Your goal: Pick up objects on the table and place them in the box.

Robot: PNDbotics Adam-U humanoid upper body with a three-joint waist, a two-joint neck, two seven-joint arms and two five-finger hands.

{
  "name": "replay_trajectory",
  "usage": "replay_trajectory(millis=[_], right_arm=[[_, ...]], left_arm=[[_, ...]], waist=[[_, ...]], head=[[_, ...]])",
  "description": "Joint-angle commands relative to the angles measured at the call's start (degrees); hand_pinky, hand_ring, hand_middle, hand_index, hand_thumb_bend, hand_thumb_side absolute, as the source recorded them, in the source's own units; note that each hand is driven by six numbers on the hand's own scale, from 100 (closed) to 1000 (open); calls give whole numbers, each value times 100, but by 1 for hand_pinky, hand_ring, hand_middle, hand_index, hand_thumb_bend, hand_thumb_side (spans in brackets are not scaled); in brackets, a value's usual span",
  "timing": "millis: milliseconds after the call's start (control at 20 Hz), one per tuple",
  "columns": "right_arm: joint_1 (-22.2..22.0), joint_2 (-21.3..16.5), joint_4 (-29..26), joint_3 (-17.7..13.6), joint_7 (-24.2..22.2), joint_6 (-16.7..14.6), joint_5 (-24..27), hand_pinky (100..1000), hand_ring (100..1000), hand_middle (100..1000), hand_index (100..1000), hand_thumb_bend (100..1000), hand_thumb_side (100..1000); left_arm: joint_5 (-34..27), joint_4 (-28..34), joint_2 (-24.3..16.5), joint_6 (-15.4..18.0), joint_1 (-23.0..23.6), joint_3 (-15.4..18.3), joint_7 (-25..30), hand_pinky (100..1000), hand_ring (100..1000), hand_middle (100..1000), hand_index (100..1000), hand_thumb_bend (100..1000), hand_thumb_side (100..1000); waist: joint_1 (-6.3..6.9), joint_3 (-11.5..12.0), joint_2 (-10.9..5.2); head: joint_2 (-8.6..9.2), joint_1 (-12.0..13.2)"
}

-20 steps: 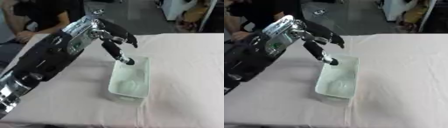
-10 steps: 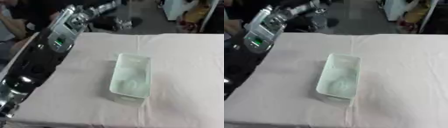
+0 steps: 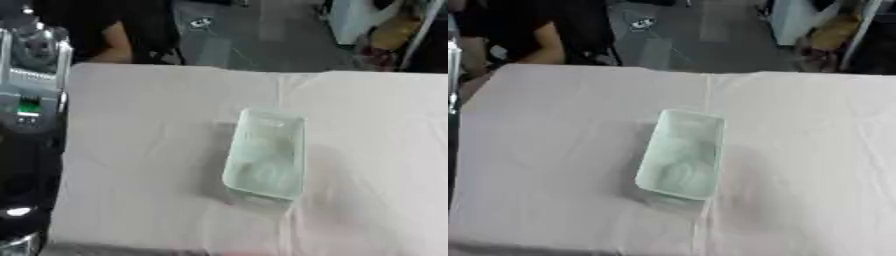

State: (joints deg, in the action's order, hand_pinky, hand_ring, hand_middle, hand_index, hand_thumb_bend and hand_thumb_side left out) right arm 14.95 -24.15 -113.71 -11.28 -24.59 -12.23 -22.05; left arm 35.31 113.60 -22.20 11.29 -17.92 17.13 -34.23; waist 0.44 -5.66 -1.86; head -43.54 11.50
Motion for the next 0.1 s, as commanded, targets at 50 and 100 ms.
replay_trajectory(millis=[50, 100], right_arm=[[11, -78, -89, -64, 37, 7, -40, 891, 917, 909, 939, 100, 643], [10, -78, -89, -61, 34, 8, -45, 891, 917, 909, 939, 100, 644]], left_arm=[[-155, 99, 120, -123, 137, 62, -474, 850, 931, 965, 925, 421, 970], [-352, 99, 149, -181, 178, 25, -515, 846, 930, 966, 927, 411, 983]], waist=[[-3, 23, -56], [-4, 32, -62]], head=[[95, -78], [112, -81]])
